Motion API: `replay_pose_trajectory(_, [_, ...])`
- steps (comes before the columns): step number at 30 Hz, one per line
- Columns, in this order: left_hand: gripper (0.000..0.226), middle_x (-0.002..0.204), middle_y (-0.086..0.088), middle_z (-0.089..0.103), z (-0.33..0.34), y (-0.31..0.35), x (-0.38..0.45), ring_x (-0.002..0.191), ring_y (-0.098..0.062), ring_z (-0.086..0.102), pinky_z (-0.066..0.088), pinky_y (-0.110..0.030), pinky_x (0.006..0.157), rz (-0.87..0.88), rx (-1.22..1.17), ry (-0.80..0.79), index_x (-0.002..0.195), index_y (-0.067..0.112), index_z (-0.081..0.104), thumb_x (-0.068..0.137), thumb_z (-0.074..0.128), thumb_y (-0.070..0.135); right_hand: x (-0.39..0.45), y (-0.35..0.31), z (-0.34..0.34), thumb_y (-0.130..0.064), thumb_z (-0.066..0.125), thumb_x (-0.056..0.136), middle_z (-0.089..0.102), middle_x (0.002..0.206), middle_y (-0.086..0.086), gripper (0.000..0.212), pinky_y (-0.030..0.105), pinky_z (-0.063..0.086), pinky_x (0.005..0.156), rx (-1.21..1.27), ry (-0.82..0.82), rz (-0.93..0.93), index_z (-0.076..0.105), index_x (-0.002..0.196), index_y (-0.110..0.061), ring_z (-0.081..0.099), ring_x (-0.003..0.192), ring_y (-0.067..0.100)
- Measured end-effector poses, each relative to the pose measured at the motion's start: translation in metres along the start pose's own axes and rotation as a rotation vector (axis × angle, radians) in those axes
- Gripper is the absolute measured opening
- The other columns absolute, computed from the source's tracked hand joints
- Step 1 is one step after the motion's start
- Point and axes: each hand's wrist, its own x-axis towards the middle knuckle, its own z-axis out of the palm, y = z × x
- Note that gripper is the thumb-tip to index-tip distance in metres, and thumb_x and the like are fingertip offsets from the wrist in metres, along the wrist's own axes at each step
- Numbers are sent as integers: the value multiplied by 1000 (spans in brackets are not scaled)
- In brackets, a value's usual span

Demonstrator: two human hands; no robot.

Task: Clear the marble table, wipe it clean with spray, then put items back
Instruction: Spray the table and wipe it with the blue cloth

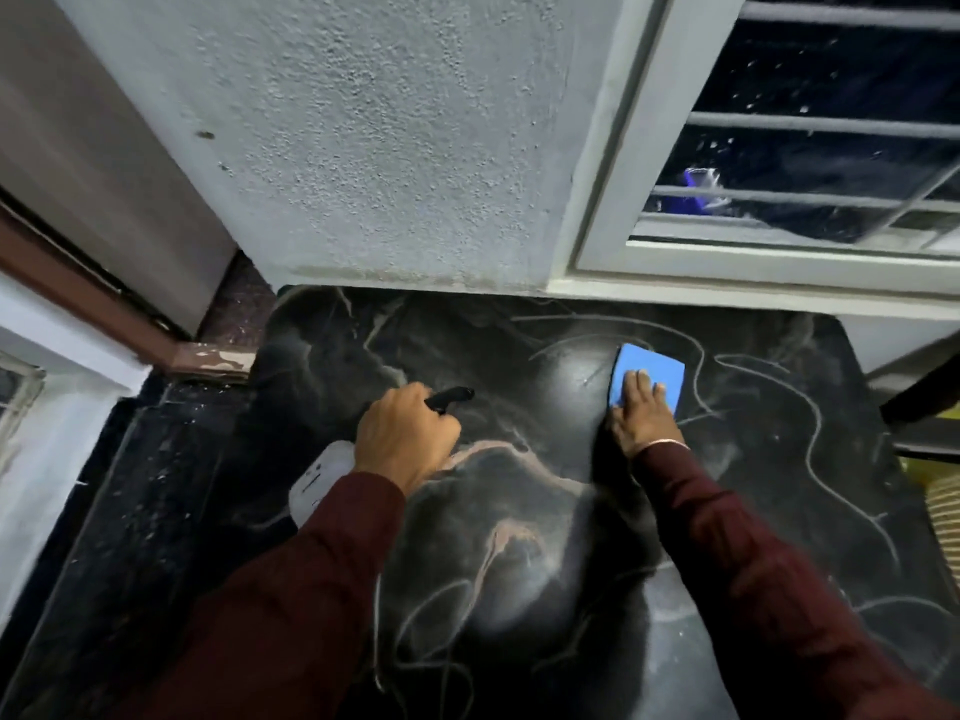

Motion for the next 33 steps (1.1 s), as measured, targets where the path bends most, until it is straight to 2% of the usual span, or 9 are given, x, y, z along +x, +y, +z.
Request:
replay_pose_trajectory(2, [13, 103, -16, 68, 6, 9, 8, 99, -38, 61, 41, -35, 74, -35, 4, 24, 90, 10, 62, 83, 61, 21, 6, -4, 8, -21, 39, 98, 19, 154, 23, 58, 48, 19, 112, 67, 44, 39, 21, 147, 5, 19, 140, 45])
replay_pose_trajectory(5, [15, 101, -15, 70, 13, 19, 24, 87, -35, 59, 41, -34, 71, -80, -37, 71, 92, 12, 68, 84, 60, 21, 1, -36, 38, -24, 37, 82, 49, 136, 28, 60, 59, 42, 98, 63, 98, -171, 50, 130, 9, 46, 122, 52])
replay_pose_trajectory(8, [26, 107, -17, 72, 13, 26, 36, 94, -38, 63, 49, -38, 78, -127, -14, 105, 104, 14, 73, 87, 60, 29, -19, -103, 71, -33, 35, 84, 39, 148, 13, 63, 51, 32, 110, 92, -76, -487, 42, 142, -8, 36, 135, 41])
replay_pose_trajectory(11, [26, 105, -19, 72, 13, 31, 44, 103, -41, 65, 49, -39, 85, -127, -6, 135, 105, 14, 75, 86, 60, 26, 4, -148, 79, -38, 36, 88, 51, 141, 3, 53, 48, 33, 110, 19, -71, -722, 53, 134, -18, 38, 135, 35])
replay_pose_trajectory(16, [16, 94, -13, 70, 9, 32, 63, 95, -39, 64, 50, -37, 82, -154, -30, 125, 93, 16, 70, 82, 61, 22, 93, -134, 35, -38, 31, 93, 26, 156, 4, 62, 43, 14, 118, 29, 57, -463, 26, 150, -15, 21, 143, 32])
replay_pose_trajectory(22, [11, 81, -2, 58, 6, 36, 80, 84, -32, 59, 45, -33, 76, -126, -60, 122, 86, 14, 68, 82, 61, 21, 104, 18, 17, -42, 16, 83, 37, 148, 21, 76, 55, 26, 110, 116, 242, 71, 35, 144, -1, 32, 134, 46])
replay_pose_trajectory(26, [5, 74, 0, 58, 9, 34, 90, 74, -26, 52, 44, -33, 73, -131, -72, 107, 79, 19, 64, 81, 60, 20, 99, -14, 20, -35, 23, 86, 28, 152, 20, 70, 55, 22, 109, 213, 260, 319, 27, 147, 0, 25, 138, 45])
replay_pose_trajectory(30, [7, 73, -1, 61, 10, 30, 92, 76, -28, 58, 48, -35, 74, -146, -67, 79, 76, 17, 64, 80, 59, 19, 74, -126, 56, -31, 35, 81, 47, 140, 20, 65, 53, 35, 103, 136, 224, -17, 46, 136, 2, 43, 126, 48])
replay_pose_trajectory(33, [10, 86, -11, 69, 8, 22, 93, 89, -38, 63, 46, -35, 75, -153, -25, 100, 81, 17, 67, 80, 59, 22, 71, -192, 62, -28, 55, 80, 47, 143, 13, 56, 52, 38, 105, 117, 129, -402, 53, 133, -8, 41, 131, 43])
